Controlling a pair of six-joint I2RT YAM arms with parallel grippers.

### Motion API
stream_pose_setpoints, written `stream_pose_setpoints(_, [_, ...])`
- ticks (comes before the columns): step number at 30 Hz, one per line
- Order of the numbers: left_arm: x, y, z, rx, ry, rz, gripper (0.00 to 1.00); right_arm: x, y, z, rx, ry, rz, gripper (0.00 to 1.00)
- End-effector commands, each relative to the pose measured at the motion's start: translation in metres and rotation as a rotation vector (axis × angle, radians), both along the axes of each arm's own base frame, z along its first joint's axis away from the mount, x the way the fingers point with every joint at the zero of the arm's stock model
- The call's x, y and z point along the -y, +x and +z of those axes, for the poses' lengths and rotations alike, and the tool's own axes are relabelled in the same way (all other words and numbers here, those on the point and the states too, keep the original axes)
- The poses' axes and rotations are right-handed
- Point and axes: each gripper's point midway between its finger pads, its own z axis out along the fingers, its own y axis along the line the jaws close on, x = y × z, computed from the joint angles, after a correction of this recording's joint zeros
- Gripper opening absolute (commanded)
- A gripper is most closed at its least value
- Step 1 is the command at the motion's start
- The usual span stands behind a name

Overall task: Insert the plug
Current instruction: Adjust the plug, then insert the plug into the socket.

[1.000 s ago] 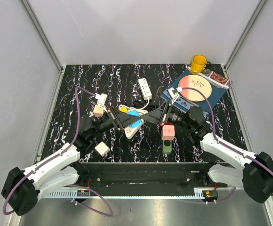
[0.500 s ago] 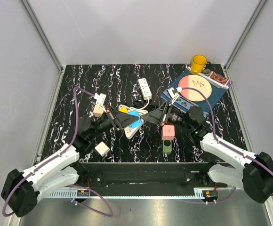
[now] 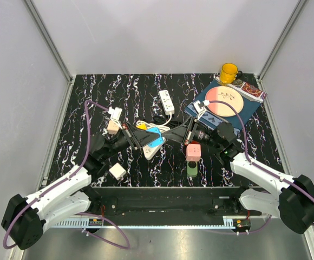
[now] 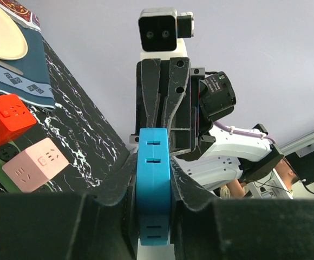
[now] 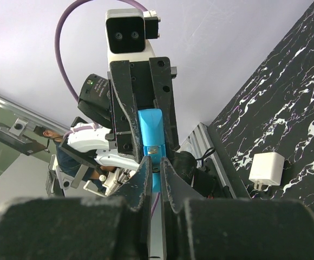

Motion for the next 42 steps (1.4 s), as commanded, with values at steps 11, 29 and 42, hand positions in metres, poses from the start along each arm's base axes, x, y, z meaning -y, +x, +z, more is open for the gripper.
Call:
stream_pose_setpoints(11, [-0.010,0.001,0.021,0.086,-0.031,0.055,0.00,0.002,0.007,0.001,0.053,-0.071,-0.029,0.29])
stream_pose_setpoints(29, [-0.079,0.032,-0.081,-0.205,0.626,0.403,0.00,0.032,0.115,-0.103,0.144,-0.814,-0.329,0.73])
stream_pose_setpoints(42, [-0.111,0.022,-0.135,-0.381,0.924,0.435,0.00,-0.004,0.145,-0.211,0.058,-0.995,-0.173,0.71])
